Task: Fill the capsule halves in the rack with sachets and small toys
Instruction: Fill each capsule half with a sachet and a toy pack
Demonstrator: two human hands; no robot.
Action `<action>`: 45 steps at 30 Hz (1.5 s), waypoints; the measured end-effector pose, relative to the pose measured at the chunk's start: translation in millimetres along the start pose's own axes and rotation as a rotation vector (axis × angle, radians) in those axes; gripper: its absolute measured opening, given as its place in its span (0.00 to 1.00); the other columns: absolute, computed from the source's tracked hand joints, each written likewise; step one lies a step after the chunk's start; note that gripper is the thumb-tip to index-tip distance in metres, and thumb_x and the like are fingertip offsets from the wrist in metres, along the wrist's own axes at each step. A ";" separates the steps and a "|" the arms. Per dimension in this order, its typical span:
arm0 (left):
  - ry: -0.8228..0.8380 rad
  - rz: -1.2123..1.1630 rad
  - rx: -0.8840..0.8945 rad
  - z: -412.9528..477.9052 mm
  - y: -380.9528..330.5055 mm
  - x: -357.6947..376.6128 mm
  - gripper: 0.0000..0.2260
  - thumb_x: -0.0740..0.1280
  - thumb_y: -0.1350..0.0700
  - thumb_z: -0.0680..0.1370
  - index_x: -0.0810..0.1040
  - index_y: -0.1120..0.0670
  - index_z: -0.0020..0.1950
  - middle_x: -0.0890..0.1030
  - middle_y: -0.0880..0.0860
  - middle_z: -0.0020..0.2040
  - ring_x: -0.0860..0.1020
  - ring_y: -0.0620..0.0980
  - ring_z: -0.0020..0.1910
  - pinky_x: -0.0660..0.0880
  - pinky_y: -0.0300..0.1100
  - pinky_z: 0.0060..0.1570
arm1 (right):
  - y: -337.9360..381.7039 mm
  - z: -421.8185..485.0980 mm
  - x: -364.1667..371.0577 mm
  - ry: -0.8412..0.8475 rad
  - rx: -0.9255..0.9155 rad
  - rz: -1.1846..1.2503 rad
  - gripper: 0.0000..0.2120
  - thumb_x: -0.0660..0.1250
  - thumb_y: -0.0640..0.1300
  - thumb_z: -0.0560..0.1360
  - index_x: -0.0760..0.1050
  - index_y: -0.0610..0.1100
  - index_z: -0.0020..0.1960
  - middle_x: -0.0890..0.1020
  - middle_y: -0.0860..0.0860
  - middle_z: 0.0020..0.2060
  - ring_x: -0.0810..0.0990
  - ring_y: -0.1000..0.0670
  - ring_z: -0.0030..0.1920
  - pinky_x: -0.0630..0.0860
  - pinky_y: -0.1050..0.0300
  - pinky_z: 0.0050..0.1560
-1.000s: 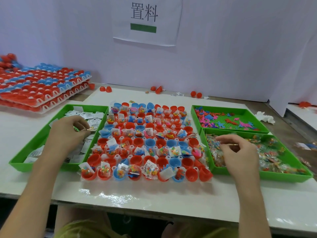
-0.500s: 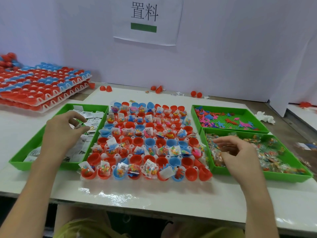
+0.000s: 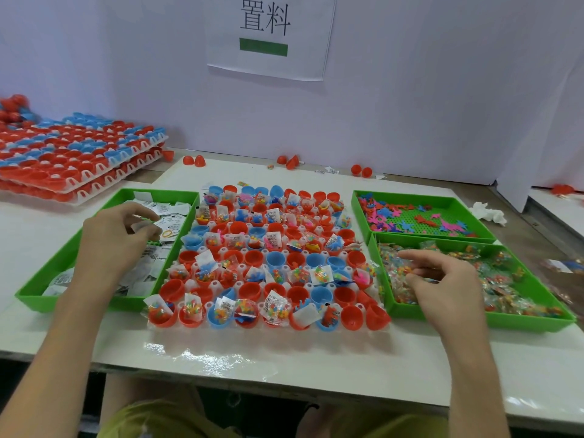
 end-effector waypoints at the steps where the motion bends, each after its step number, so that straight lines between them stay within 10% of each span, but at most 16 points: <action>1: 0.014 -0.033 -0.004 -0.3 0.4 1.2 0.07 0.70 0.63 0.76 0.83 0.52 0.49 0.83 0.52 0.39 0.80 0.40 0.38 0.72 0.38 0.40 | 0.0 0.2 0.4 0.007 0.001 -0.007 0.22 0.69 0.26 0.70 0.84 0.52 0.48 0.82 0.55 0.39 0.80 0.57 0.41 0.73 0.75 0.38; 13: -0.031 -0.090 0.093 -0.1 -3.2 -6.5 0.06 0.68 0.57 0.80 0.82 0.46 0.50 0.86 0.51 0.42 0.80 0.43 0.35 0.72 0.32 0.30 | 7.8 -4.5 -4.5 -0.151 -0.050 0.179 0.13 0.75 0.37 0.72 0.82 0.56 0.41 0.84 0.57 0.37 0.81 0.60 0.38 0.74 0.71 0.33; 19: 0.006 -0.358 0.159 -8.6 -52.0 -31.4 0.12 0.65 0.56 0.82 0.81 0.39 0.49 0.86 0.44 0.46 0.84 0.45 0.44 0.80 0.49 0.51 | 34.1 -14.7 -10.0 -0.370 -0.152 0.422 0.11 0.74 0.40 0.75 0.82 0.56 0.51 0.84 0.55 0.40 0.82 0.55 0.36 0.78 0.68 0.36; 26: 0.084 -0.601 0.453 -84.2 -159.3 -24.7 0.12 0.66 0.61 0.80 0.81 0.42 0.53 0.84 0.35 0.49 0.83 0.36 0.50 0.77 0.27 0.45 | 88.6 -39.4 7.6 -0.109 -0.291 0.595 0.13 0.71 0.34 0.76 0.83 0.48 0.57 0.84 0.51 0.45 0.86 0.48 0.40 0.81 0.61 0.41; 45: 0.473 -0.933 0.195 -144.8 -183.5 30.3 0.13 0.69 0.52 0.77 0.81 0.53 0.61 0.85 0.53 0.53 0.83 0.49 0.53 0.79 0.40 0.57 | 115.2 -51.5 22.5 0.162 -0.362 0.553 0.11 0.74 0.35 0.73 0.81 0.50 0.49 0.84 0.51 0.41 0.84 0.48 0.41 0.81 0.59 0.40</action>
Point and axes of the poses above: each hand's wrist, its own z-axis towards the middle knuckle, its own x-axis out of the palm, y = z × x, the point moved 4 cm from there along z, towards the middle knuckle
